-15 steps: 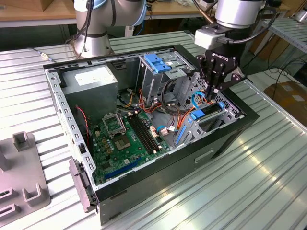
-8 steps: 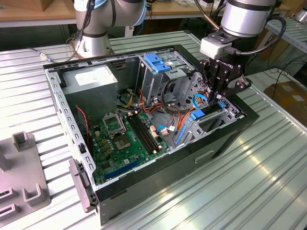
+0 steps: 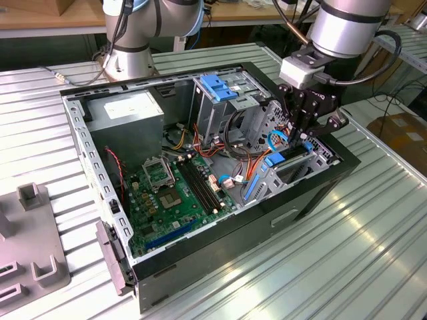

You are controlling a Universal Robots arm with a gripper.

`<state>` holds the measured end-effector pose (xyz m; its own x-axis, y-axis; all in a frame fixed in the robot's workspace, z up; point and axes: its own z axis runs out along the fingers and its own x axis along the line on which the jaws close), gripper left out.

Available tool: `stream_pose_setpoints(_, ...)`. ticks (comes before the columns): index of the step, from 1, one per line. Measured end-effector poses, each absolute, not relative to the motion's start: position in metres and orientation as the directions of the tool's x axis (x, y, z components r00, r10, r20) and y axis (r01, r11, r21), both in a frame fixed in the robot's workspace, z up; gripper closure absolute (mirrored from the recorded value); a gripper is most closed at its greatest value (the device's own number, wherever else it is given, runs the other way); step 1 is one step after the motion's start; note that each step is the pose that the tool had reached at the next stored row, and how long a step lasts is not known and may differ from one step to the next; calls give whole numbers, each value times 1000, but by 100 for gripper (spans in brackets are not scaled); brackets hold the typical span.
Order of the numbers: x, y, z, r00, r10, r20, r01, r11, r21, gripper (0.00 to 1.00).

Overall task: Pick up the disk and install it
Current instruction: 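Insert the second disk wire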

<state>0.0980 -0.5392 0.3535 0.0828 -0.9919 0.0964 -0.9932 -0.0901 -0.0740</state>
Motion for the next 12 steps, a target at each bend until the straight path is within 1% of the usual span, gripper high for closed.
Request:
stream_pose_setpoints(8, 96, -539, 352, 67, -993, 93, -994, -74, -75, 84)
stream_pose_setpoints(12, 96, -539, 351, 66, -994, 82, -994, -73, -81, 84)
